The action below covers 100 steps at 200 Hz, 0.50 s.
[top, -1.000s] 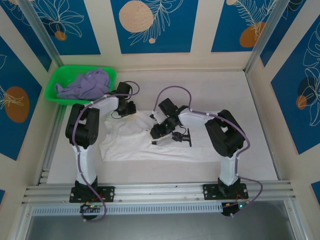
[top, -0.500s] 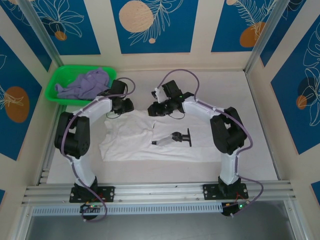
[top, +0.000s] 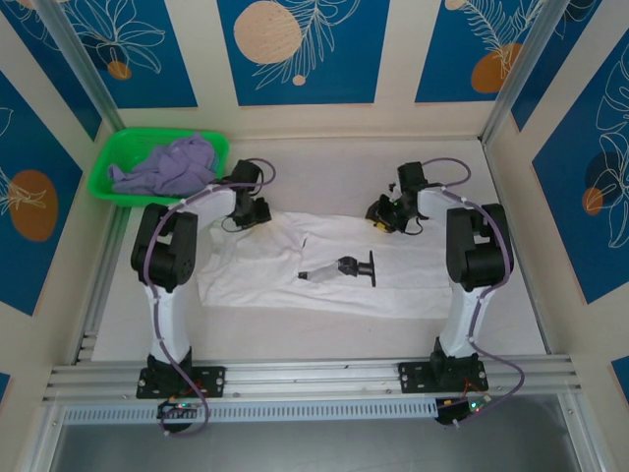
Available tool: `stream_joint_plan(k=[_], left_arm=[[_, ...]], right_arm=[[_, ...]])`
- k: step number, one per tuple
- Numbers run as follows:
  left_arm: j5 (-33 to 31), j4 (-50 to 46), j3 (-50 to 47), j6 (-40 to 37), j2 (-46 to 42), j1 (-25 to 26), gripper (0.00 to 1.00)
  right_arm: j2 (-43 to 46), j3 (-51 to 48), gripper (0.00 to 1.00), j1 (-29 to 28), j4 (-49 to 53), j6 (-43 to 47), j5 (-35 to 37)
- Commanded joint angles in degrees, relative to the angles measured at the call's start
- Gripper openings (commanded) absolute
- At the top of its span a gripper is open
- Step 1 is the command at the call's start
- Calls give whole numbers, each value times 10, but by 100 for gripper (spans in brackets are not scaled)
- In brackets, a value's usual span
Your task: Fold and stack the t-shirts
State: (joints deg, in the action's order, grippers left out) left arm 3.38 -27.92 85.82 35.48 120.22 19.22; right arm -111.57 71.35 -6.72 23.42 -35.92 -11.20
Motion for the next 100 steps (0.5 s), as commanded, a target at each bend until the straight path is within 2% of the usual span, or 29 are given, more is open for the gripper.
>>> stream_joint_plan(k=[1,32,58,75,87,100], left_arm=[[-4,-42,75,10,77,24,29],[-10,-135,295,-8,210,47,29],[3,-195,518,-20,329,52,30],[15,-213,668,-26,406,51,32],[29,-186,721,-26,432,47,36],[50,-151,726,-17,422,40,39]], right_arm=[[23,-44,34,5,7,-60,-3],[101,-153,41,40,-52,-126,20],[125,-193,41,69,-49,-157,-1],[161,-222,42,83,-50,-172,13],[192,-239,44,94,-53,-175,22],[228,-238,48,99,-40,-164,33]])
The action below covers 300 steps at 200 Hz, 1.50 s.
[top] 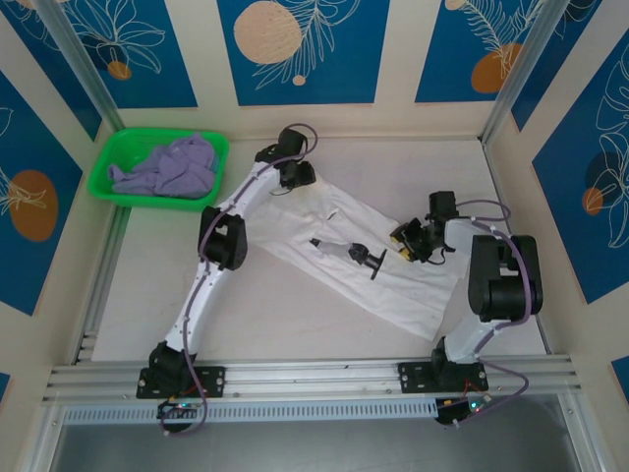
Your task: Fold and stack the t-shirts
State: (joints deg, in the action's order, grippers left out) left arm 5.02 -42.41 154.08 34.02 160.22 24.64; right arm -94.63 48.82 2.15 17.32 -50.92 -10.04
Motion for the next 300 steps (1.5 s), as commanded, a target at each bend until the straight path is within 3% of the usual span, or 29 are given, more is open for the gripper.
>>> stream_joint_plan(k=[1,34,45,54,63,93,122,167,207,243,269,300], left_arm=[[35,-5,43,-2,21,-14,40],[37,-31,1,-33,-108,-17,57],[24,-32,-78,-37,-179,-15,65],[-3,-18,-169,-36,-241,-14,77],[-34,6,-272,-30,-307,-14,80],[-107,99,-583,6,-460,-16,77],[-93,136,-698,35,-467,-26,53],[-89,115,-637,31,-371,-26,46],[-72,35,-467,4,-237,-24,43],[-50,-39,-224,-23,-102,-17,43],[22,-43,-31,-29,3,-13,42],[52,47,20,-14,40,-1,42]], right_arm=[[61,-12,48,10,24,-13,23],[143,3,55,-40,76,41,74],[155,5,56,-75,94,62,76],[156,7,56,-109,109,84,65],[152,11,55,-147,132,105,56],[130,2,52,-264,167,145,52],[92,-22,47,-313,137,136,30],[5,-15,39,-341,125,124,56],[-39,-16,37,-378,92,74,40],[-76,-2,38,-443,35,-49,36],[-116,25,41,-488,-10,-157,32],[-166,74,46,-526,-57,-281,27]])
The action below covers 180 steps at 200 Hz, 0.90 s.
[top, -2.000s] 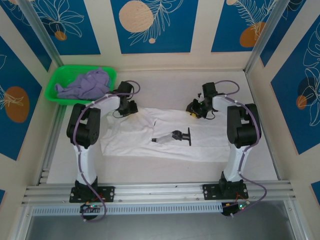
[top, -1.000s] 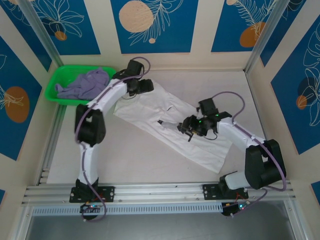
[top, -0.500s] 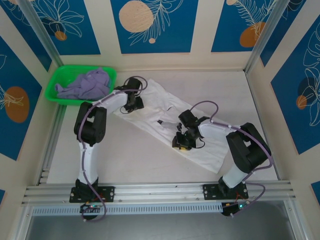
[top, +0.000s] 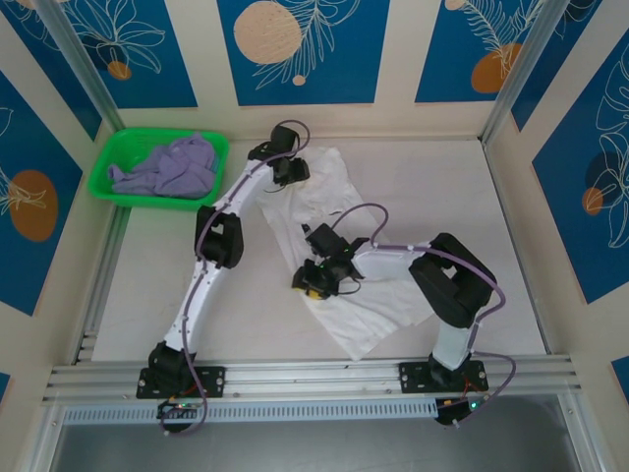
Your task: Fold and stack the t-shirts
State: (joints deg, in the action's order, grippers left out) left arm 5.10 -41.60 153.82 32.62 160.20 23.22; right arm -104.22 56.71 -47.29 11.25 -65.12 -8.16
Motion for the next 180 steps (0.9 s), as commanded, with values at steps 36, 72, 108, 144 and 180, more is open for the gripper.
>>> stream_joint_plan(k=[36,72,108,144,180], left_arm=[[67,75,50,-3,38,17,49],[69,9,32,-34,-64,3,63],[15,2,-151,-46,-233,-15,71],[-10,39,-378,-7,-351,-30,51],[-2,68,-463,1,-343,-30,26]], right_arm=[[-108,109,50,-52,35,-152,20],[-36,156,58,-67,127,-46,94],[39,183,58,-30,168,80,127],[24,235,50,118,170,194,87],[-129,396,25,249,209,262,71]])
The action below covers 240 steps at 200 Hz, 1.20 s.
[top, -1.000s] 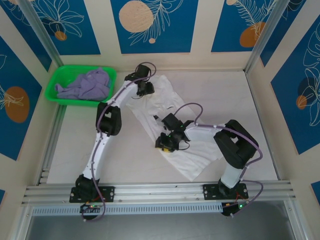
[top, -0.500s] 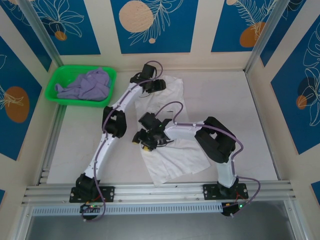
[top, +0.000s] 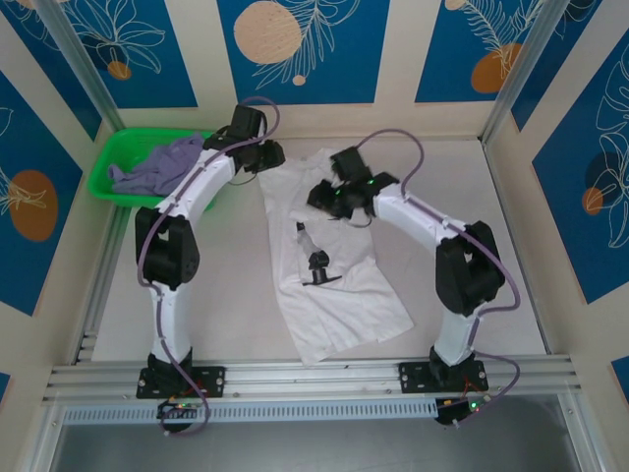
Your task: Fold and stack the t-shirts
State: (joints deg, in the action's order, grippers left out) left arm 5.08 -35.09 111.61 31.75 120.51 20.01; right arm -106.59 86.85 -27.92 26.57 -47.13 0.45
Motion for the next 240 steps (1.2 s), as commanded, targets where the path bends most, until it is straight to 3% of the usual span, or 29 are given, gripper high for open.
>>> stream_joint_plan(k=[1,27,84,134,158,184,196,212,240], left_arm=[[-1,2,-40,9,55,2,26],[11,-6,-19,10,109,2,21],[12,-73,127,8,251,3,20],[44,-150,385,8,415,3,21],[67,-113,455,31,458,0,23],[90,-42,458,49,458,-5,26],[104,-21,467,54,456,-8,33],[115,-4,484,51,442,-12,39],[147,8,484,47,362,-20,55]], right_arm=[[-112,102,24,58,57,84,-18],[-263,283,8,92,124,110,-57],[-480,564,5,111,226,92,-91],[-507,552,6,173,212,13,-122],[-502,538,7,197,199,-15,-131],[-501,539,14,215,175,-38,-144],[-501,549,19,221,170,-43,-148],[-499,584,32,222,173,-34,-147],[-459,649,44,222,198,-7,-168]])
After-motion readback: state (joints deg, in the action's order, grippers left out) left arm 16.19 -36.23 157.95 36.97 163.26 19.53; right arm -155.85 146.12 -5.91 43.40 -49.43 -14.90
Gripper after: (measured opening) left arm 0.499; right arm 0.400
